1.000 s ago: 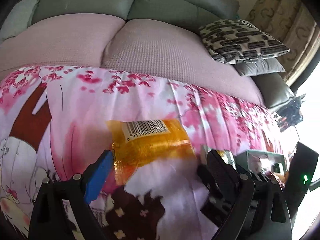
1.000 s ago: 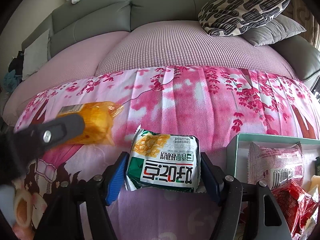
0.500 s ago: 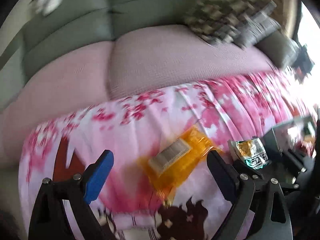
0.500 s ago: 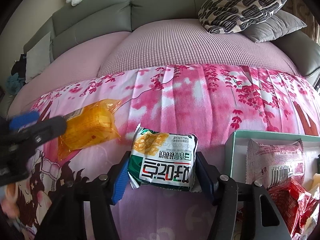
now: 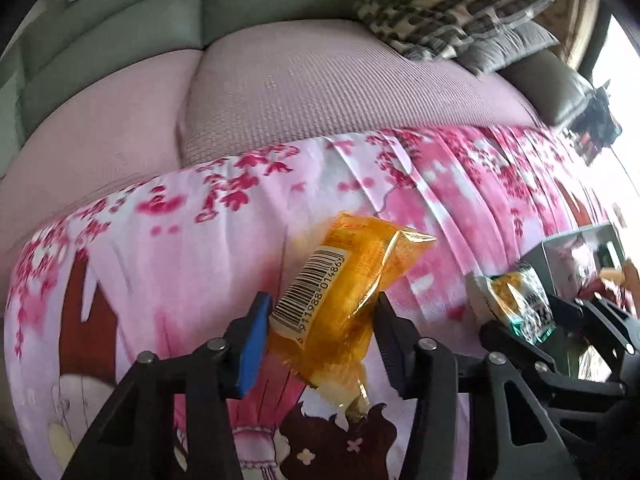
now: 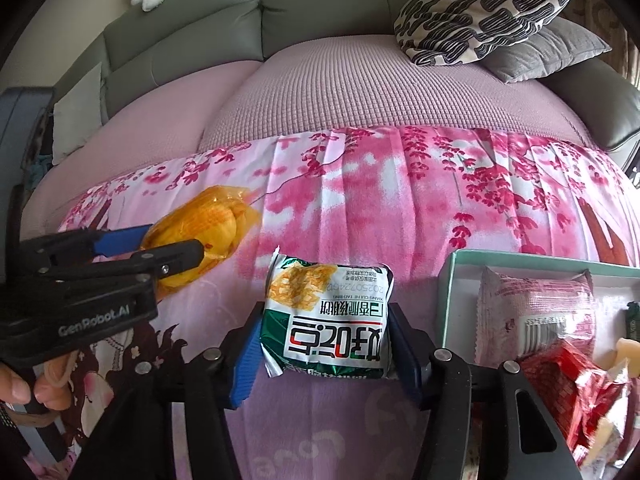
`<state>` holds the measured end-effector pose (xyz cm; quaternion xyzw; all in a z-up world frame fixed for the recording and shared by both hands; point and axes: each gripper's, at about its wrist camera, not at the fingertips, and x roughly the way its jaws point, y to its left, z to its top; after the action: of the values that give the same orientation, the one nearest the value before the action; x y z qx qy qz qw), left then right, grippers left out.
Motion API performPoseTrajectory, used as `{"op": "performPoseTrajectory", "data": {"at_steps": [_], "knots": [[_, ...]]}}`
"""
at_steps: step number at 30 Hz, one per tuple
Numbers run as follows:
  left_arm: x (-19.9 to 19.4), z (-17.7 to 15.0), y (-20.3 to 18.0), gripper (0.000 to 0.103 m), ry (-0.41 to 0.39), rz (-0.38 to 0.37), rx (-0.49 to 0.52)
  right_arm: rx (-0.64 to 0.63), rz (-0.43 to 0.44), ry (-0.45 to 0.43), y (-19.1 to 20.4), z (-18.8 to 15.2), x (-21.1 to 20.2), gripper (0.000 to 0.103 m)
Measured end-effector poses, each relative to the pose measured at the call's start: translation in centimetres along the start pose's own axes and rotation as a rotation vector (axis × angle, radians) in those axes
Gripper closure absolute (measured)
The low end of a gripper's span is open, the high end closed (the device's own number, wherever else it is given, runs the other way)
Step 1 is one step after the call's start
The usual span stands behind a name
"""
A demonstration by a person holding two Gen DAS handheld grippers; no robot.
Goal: Organize snacks
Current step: 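Carry the orange-yellow bag and green-white pack into the tray and release both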
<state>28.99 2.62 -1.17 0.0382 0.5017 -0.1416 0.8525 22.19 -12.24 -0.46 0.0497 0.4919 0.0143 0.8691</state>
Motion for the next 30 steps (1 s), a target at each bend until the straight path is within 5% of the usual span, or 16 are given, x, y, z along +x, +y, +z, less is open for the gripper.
{"op": "performPoseTrajectory", "data": {"at_steps": [14,23,30], "knots": [[-9.4,-4.9,-2.2,0.058,-0.205,-0.037,-0.318,0.018,0.036,-0.115,-0.1,-0.3,-8.9,0.043],[-13.3,-6.7,-9.4,0.057,-0.238,-0.106,-0.251,0.109,-0.055,-0.183,-5.2,-1.3,-15.1,0.043],[-11.9,-7.6,-16.5,0.057,-0.153,-0.176,-0.117,0.202,-0.175,-0.158,-11.0,-4.0,-17.6,0.043]]}}
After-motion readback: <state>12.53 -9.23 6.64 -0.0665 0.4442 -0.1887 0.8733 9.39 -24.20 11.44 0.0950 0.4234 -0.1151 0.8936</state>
